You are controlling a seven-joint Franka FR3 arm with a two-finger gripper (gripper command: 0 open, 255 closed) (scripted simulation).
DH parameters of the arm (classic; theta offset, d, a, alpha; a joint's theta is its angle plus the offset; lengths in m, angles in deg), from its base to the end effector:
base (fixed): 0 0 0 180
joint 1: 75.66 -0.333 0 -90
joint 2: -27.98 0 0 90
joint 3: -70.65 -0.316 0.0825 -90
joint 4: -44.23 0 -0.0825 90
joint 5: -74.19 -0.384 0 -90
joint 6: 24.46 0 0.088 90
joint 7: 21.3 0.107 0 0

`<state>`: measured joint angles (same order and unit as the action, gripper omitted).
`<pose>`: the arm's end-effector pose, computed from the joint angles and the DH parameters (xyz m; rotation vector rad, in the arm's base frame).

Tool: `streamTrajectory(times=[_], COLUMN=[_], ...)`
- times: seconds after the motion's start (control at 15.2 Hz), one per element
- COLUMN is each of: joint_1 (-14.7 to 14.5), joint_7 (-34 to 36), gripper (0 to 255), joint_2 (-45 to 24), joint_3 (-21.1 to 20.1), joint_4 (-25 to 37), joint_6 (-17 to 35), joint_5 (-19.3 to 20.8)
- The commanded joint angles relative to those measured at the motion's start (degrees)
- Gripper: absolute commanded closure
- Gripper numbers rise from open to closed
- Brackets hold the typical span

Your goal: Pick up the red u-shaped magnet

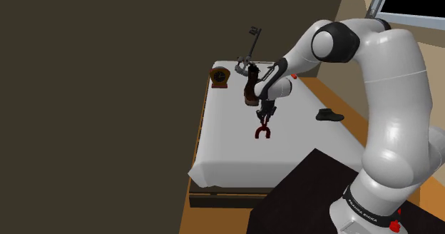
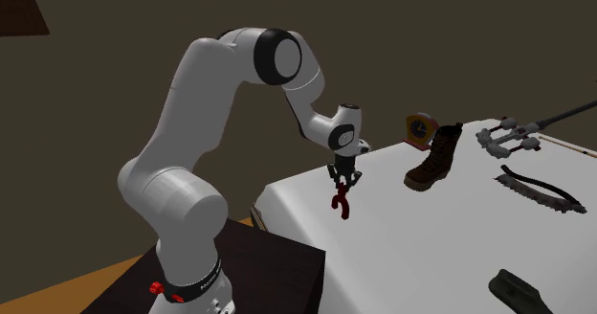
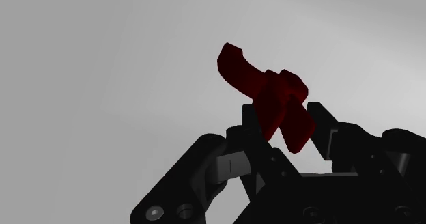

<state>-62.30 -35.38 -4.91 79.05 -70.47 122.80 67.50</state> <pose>0.5612 -0.2249 0.1696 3.1081 -0.3260 -0.0030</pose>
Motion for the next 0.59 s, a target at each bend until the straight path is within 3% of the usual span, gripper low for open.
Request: streamTrajectory(times=[0.0,0.53], joint_1=[-0.16,-0.8], joint_7=[0.15,0.81], gripper=[255,255], joint_2=[1.38,6.32], joint_3=[0.26,1.11], joint_4=[-0.17,-0.64], joint_6=[-1.22,-5.66], joint_5=[0.28,1.37])
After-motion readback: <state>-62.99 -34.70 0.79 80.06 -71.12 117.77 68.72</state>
